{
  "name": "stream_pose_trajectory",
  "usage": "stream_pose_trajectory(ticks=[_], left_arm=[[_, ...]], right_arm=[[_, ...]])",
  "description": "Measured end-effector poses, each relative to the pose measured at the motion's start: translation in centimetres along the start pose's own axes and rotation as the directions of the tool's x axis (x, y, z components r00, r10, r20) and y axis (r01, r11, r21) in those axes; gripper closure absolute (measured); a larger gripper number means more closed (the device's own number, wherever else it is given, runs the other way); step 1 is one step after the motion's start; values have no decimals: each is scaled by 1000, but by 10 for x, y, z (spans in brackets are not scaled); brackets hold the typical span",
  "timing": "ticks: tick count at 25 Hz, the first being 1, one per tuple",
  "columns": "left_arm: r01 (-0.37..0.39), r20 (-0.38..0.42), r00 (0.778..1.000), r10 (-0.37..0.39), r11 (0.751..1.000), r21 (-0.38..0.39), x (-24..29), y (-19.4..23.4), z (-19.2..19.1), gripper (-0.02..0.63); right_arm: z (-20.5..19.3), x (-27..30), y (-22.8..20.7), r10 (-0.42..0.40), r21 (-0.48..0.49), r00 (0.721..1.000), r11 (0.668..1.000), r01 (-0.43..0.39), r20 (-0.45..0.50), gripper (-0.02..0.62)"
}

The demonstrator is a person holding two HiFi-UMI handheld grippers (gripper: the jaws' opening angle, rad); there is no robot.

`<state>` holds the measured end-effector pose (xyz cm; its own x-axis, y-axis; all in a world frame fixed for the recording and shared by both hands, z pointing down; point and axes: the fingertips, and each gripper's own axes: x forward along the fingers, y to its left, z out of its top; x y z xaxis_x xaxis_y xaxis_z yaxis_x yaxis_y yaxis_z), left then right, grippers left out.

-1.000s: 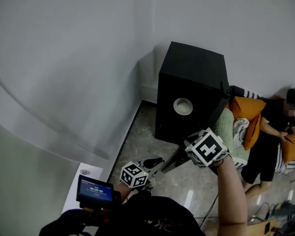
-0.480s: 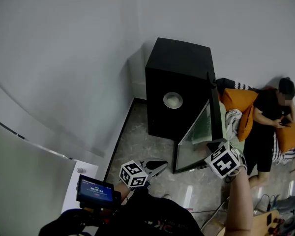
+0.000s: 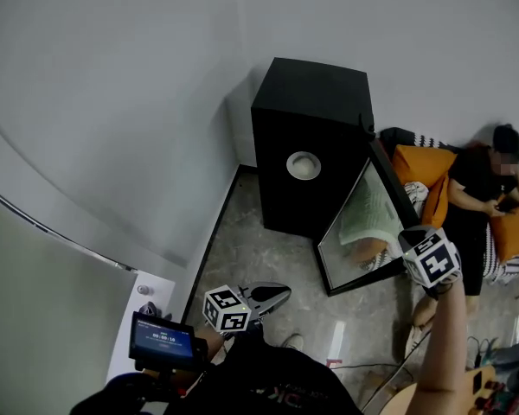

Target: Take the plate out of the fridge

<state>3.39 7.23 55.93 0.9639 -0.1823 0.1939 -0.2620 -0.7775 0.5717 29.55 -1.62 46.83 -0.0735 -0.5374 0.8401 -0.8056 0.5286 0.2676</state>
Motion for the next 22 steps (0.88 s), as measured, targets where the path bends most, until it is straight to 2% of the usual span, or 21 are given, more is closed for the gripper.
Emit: stream_pose_trajectory(ticks=[4,12,16,18,19,20,21,22], left_arm=[[-31,0,1000,31,999,-10,-4,-10,-15,600],[-43,-18,999,42,999,-27,7,-28,-40,600],[-66,-49,997,65,998,-13,14,-26,-39,600],[-81,-61,995,80,997,-9,13,-21,-36,600],[-85,-65,994,84,996,-10,10,-19,-34,600],[-87,-70,994,86,996,-12,6,-15,-32,600],[-90,-75,993,88,996,-16,2,-10,-31,600],[-93,-82,992,91,995,-20,-3,-3,-30,600]], right_arm=[[-12,2,-23,-45,-13,999,999,45,15,592],[-31,7,-54,-143,-83,989,986,145,32,592],[-35,5,-68,-220,-114,972,967,229,87,593],[-30,-9,-78,-322,-77,932,938,337,165,592],[-24,-22,-81,-388,-41,894,913,407,223,592],[-15,-38,-81,-449,3,844,883,468,292,592],[-5,-52,-76,-486,57,793,863,502,367,592],[7,-63,-67,-490,121,752,862,492,441,592]])
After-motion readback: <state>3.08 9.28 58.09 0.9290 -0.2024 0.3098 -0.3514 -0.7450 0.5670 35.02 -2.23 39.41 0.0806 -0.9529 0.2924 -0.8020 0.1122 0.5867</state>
